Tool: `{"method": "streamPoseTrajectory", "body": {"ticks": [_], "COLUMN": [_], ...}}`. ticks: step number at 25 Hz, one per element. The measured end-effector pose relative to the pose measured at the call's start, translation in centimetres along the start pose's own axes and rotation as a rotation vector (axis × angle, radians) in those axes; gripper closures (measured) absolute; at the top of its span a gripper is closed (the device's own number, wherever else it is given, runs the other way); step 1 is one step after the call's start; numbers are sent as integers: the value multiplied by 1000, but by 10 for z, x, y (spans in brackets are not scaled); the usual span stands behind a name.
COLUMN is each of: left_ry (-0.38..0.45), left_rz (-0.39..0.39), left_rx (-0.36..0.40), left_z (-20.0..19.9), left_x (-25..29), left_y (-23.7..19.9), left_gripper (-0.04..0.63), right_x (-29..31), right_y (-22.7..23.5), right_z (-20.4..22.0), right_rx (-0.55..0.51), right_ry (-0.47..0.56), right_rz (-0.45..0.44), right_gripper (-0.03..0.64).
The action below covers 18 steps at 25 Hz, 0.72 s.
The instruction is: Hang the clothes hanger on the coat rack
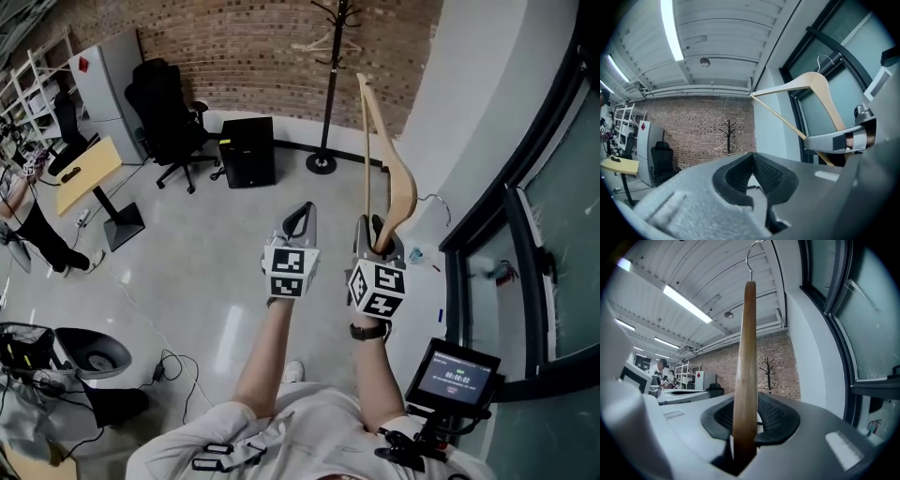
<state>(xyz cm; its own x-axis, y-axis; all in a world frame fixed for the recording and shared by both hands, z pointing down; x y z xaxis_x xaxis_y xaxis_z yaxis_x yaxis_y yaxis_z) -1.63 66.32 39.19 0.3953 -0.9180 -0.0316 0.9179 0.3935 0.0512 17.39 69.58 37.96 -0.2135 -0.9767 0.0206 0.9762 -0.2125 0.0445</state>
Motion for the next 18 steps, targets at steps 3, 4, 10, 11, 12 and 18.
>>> {"method": "streamPoseTrajectory", "body": {"ticks": [3,4,10,11,12,18], "left_ry": [6,9,-2,-4,-3,-7], "left_rz": [33,36,41,31,23,2], "left_rx": [7,-1,-57,-59,-62,-88], "left_z": [8,13,30,32,34,43], "left_x": [13,17,50,58,66,124], "left_y": [-12,-16,-31,-34,-36,-47], "left_gripper": [595,595,597,595,595,597], "right_x": [17,21,60,67,74,130], "right_y": [-7,-9,-3,-1,3,32], "right_z": [9,13,21,22,23,31], "right_rx": [-8,-12,-23,-26,-27,-21], "right_ry": [-1,1,-35,-30,-26,-38], "right_rz": [23,33,52,50,47,38], "right_gripper": [526,528,528,528,528,528]}}
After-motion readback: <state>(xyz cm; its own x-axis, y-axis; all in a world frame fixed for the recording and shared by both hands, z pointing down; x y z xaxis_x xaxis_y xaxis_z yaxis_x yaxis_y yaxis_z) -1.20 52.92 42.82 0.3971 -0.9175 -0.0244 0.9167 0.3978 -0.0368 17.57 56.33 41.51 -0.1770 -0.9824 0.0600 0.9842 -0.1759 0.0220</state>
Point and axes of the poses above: the fingertips, and each gripper's own axes: x forward along the fingers, y to its right, z out of its underside, the point moved 10 cm from there along -x, backward along the fingers, and after that the axes turned 2 degrees about z, right-handed, at the moved point
